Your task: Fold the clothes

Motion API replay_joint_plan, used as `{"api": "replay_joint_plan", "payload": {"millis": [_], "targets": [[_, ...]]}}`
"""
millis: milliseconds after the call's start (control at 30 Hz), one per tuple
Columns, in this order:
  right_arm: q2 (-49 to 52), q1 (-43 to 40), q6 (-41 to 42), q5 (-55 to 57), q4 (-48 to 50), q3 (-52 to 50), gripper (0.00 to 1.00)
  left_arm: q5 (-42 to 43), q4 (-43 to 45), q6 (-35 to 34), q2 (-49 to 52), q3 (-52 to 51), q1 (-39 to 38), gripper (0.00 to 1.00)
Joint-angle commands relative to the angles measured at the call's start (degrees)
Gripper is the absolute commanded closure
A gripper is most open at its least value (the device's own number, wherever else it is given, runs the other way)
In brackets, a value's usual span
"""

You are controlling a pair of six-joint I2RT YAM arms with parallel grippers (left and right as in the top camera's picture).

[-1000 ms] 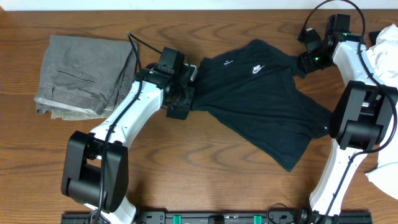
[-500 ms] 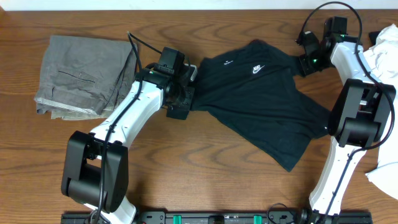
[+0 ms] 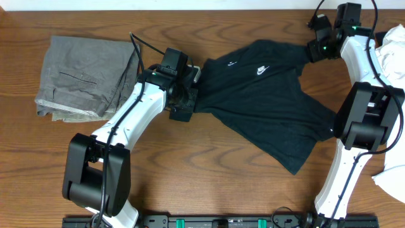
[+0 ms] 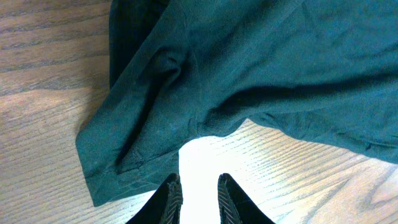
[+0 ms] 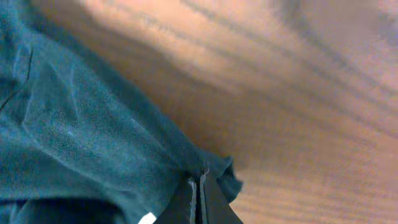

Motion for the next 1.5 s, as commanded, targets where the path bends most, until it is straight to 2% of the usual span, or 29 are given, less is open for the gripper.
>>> {"api": "replay_joint_plan", "payload": {"millis": [0, 300, 567, 667, 733, 767, 800, 900, 1000, 1033, 1100, 1133, 1233, 1467], "targets": [[-1.84, 0.42, 0.87, -0.26, 2.43, 1.36, 0.99, -0.50, -0.22, -0.02, 0.50, 0.68, -0.02, 0.78], [0.66, 2.32, 0.87, -0.24, 12.48, 1.33, 0.99, -0.52, -0.24, -0.02, 0.50, 0.68, -0.02, 0.78], [7.85, 2.60, 0.90, -0.22, 21.38, 1.36, 0.96, -0.52, 0.00, 0.00, 0.50, 0.68, -0.02, 0.78], [11.02, 2.71, 0.92, -0.22, 24.28, 1.33, 0.85, -0.52, 0.57, 0.00, 0.50, 0.68, -0.02, 0.77], [12.76, 2.84, 0.92, -0.22, 26.03, 1.36, 0.70, -0.50, 1.22, 0.00, 0.50, 0.68, -0.02, 0.77], [13.11, 2.86, 0.92, -0.22, 26.73, 1.36, 0.62, -0.50, 1.73, 0.02, 0.50, 0.68, -0.02, 0.77], [13.22, 2.89, 0.96, -0.24, 27.36, 1.36, 0.48, -0.52, 2.54, 0.02, 0.48, 0.68, -0.02, 0.77], [11.82, 2.84, 4.37, -0.07, 30.36, 1.42, 0.16, -0.50, 6.73, 0.02, 0.44, 0.70, -0.02, 0.63], [8.63, 2.86, 6.32, -0.02, 31.58, 1.44, 0.01, -0.50, 12.09, 0.02, 0.44, 0.74, -0.02, 0.62], [6.71, 2.89, 7.82, 0.00, 31.06, 1.44, 0.01, -0.50, 14.32, 0.00, 0.44, 0.74, -0.02, 0.69], [3.43, 2.91, 10.80, 0.00, 28.92, 1.44, 0.01, -0.46, 18.56, -0.02, 0.46, 0.74, -0.02, 0.89], [1.49, 2.89, 12.55, -0.02, 27.23, 1.44, 0.01, -0.26, 20.83, -0.02, 0.50, 0.74, -0.04, 0.94], [-3.76, 2.78, 15.65, -0.04, 21.35, 1.44, 0.01, -0.11, 26.21, 0.00, 0.68, 0.74, -0.09, 0.94], [-10.16, 2.62, 15.69, -0.04, 9.68, 1.44, 0.01, 1.86, 32.94, 0.02, 4.59, 0.74, -0.26, 0.94]]}}
